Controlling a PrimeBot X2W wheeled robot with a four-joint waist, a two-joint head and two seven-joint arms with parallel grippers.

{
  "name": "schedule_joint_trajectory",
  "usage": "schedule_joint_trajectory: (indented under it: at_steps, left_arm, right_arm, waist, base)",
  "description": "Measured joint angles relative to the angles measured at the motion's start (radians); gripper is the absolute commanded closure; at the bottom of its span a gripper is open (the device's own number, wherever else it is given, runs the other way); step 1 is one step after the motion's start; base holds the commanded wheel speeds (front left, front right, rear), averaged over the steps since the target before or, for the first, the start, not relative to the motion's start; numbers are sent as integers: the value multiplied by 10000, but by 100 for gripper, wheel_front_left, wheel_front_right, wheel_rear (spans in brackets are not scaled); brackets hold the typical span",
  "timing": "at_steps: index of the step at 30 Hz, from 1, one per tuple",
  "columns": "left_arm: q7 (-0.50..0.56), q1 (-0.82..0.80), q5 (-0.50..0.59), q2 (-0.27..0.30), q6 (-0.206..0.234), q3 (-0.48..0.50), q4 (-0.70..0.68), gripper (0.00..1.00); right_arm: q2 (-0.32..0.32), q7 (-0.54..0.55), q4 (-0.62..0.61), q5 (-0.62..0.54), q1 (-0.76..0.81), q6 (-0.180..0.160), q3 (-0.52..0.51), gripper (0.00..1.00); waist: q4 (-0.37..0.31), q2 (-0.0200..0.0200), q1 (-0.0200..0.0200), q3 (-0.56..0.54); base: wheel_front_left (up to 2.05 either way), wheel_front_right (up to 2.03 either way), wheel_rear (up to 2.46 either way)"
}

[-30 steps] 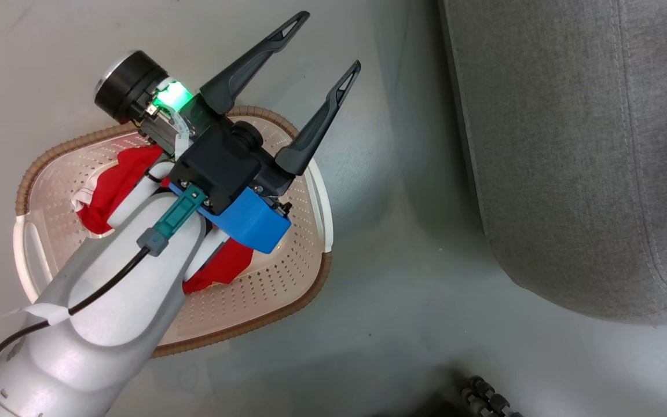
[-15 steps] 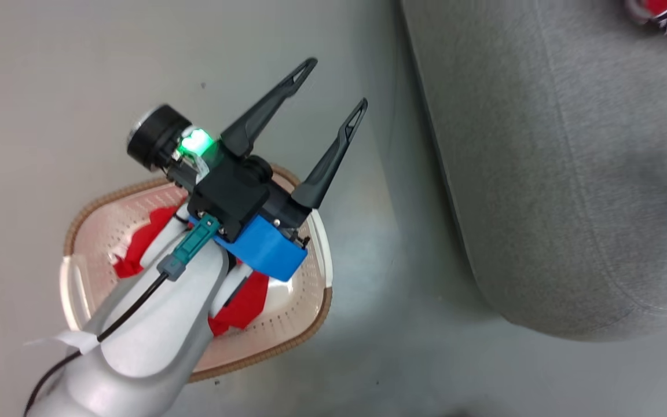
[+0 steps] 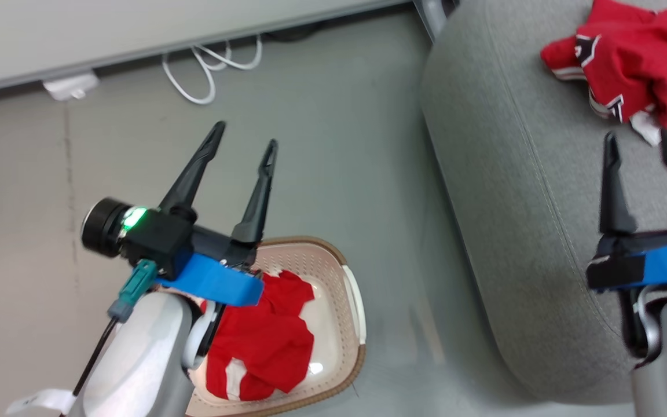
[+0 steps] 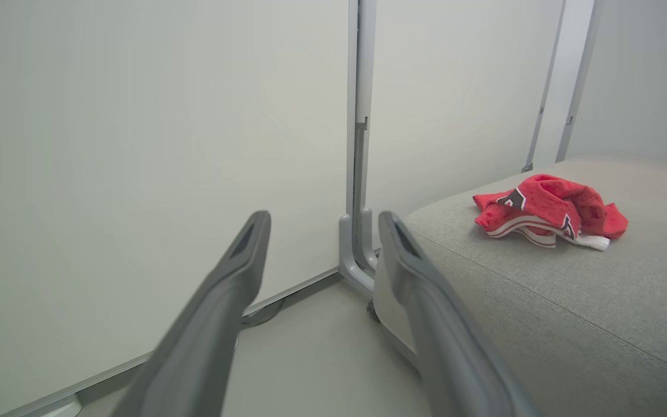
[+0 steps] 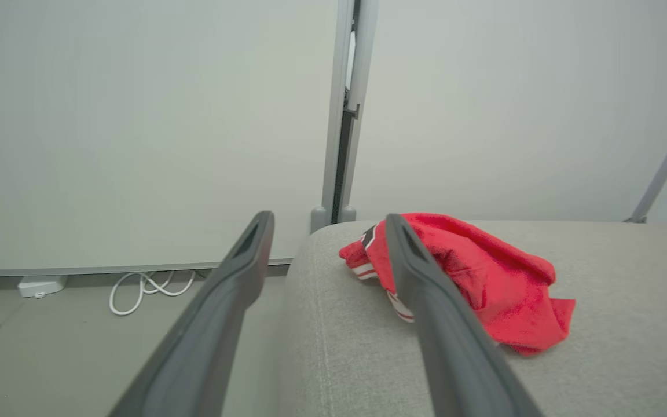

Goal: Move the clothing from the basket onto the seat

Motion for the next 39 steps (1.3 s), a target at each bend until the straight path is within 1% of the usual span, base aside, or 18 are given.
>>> schedule_joint_trajectory:
  at_steps: [3,10,16,25,32,39]
  left_arm:
    - [0,489,88,-153,58,593,6,0]
    - [0,1777,322,-479,94,1965,-100,0]
    - [0,2667,502,-788,-19,2798,-167,0]
    - [-2,3499,800,-1051,-207,3425,-4,0]
    - [-2,3940,951,-1156,-284,3741,113,0]
    - [-2,3993,1055,-1256,-355,3787,165,0]
  right_arm:
    - [267,0,-268,389,518,0,270,0]
    - [504,0,-539,334,1592,0,867,0]
    - [673,0,-702,111,2317,2,1095,0]
    - [794,0,-773,79,3157,0,1183,0]
    - [819,0,-679,328,3651,0,1285,0]
    - [819,0,-608,349,3722,0,1313,0]
  waist:
    - [305,0,0,-449]
    - [959,0,-1,-1541]
    - [1477,0,-1,-2312]
    - [2096,0,0,-3012]
    - [2283,1,1,-3302]
    - [2354,0,2,-3388]
  base:
    - [0,0,0]
    - [0,0,0]
    - [0,0,0]
    - [0,0,0]
    - [0,0,0]
    - [0,0,0]
